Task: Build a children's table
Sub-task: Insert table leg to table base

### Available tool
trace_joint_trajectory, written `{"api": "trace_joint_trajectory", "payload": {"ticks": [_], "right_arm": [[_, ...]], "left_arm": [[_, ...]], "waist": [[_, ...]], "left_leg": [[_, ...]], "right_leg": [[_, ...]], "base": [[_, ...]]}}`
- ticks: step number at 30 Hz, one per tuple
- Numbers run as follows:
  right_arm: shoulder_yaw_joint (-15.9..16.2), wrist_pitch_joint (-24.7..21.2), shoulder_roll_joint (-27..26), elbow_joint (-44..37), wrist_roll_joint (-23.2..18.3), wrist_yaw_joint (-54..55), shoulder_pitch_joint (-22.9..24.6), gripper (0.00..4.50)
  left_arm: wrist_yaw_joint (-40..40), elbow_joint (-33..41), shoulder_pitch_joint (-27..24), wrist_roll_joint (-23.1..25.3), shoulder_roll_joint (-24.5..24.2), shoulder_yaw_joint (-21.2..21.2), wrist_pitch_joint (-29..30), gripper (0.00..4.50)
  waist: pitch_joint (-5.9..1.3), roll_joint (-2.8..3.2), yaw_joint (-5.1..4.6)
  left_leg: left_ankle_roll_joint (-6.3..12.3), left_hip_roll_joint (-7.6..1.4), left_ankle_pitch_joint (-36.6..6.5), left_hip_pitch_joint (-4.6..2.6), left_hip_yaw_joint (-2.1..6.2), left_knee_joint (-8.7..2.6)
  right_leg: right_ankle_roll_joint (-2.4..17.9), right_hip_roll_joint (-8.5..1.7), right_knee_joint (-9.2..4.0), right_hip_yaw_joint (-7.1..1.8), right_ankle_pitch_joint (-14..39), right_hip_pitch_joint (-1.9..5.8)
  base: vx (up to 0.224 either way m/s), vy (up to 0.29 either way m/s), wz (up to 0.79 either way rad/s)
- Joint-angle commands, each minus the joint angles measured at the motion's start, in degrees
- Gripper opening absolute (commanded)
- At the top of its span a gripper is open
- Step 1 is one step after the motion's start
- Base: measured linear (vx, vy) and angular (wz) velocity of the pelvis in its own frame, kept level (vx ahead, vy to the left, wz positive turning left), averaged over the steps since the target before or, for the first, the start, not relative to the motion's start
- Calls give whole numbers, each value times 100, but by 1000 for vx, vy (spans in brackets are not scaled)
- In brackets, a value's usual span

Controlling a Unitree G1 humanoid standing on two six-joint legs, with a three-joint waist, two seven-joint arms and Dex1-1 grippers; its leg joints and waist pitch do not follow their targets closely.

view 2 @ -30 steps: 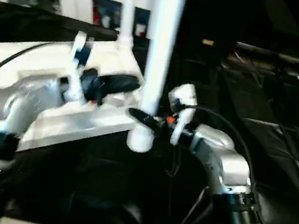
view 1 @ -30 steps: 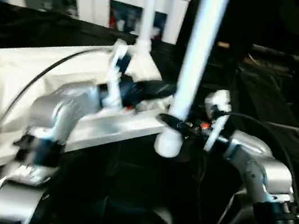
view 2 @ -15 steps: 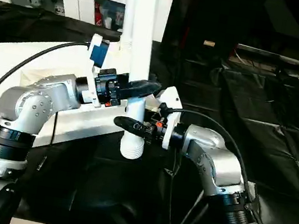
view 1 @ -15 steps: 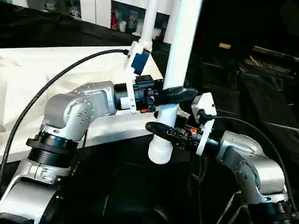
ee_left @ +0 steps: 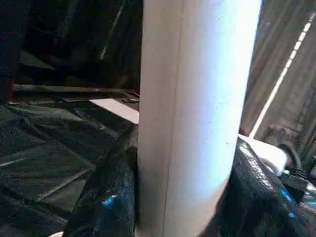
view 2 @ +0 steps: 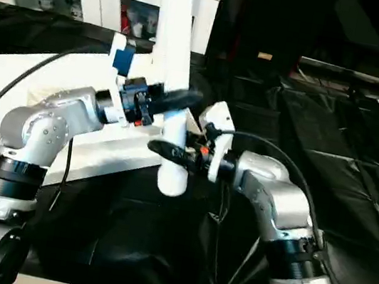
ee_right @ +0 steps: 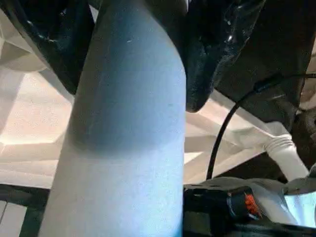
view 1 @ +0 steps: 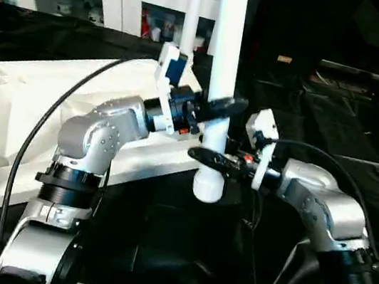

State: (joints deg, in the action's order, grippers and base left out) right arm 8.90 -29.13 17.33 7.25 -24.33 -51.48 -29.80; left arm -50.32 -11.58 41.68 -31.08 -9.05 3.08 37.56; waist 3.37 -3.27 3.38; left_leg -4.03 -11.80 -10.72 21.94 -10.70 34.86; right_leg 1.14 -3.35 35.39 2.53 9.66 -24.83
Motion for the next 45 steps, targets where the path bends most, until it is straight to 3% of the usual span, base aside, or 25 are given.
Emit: {"api": "trace_joint_trajectory", "payload": {"ticks": [1,6,17,29,42,43,45], "right_arm": [[-71,-13,45,-55,-25,-21,-58,260],[126,-207,152,-183,97,-51,52,301],[433,-376,355,-142,323,-160,149,304],[353,-450,293,-37,223,-227,98,195],[144,-301,203,78,78,-260,145,188],[111,-268,191,86,78,-228,145,188],[46,-231,158,82,65,-163,152,188]], "left_arm": [[104,-16,161,124,-103,9,-67,182],[-35,-71,221,158,-182,-96,-77,181],[-322,-15,217,65,-264,-228,-90,181],[-443,28,218,24,-261,-257,-40,181],[-208,17,171,125,-217,-213,-159,181],[-221,-17,174,12,-163,-133,-111,237],[-179,-48,166,-85,-94,-32,-108,251]], "waist": [[-460,17,15],[-462,37,19],[-452,25,31],[-439,23,32],[-453,20,27],[-450,17,23],[-451,17,28]], "left_leg": [[288,-98,-300,-87,17,-329],[277,-95,-281,-97,18,-328],[208,-93,-435,-92,18,-321],[96,-87,-613,-81,32,-323],[149,-88,-529,-71,34,-313],[147,-83,-544,-66,33,-311],[131,-83,-546,-68,32,-311]], "right_leg": [[1253,-334,-300,-222,234,459],[1260,-334,-295,-222,179,462],[1257,-340,-307,-228,361,462],[1100,-339,-349,-219,841,444],[1176,-339,-321,-215,640,449],[1172,-339,-330,-214,686,454],[1159,-341,-335,-215,728,453]], "base": [[0,0,0],[0,0,0],[0,0,0],[0,0,0],[0,0,0],[0,0,0],[0,0,0]]}}
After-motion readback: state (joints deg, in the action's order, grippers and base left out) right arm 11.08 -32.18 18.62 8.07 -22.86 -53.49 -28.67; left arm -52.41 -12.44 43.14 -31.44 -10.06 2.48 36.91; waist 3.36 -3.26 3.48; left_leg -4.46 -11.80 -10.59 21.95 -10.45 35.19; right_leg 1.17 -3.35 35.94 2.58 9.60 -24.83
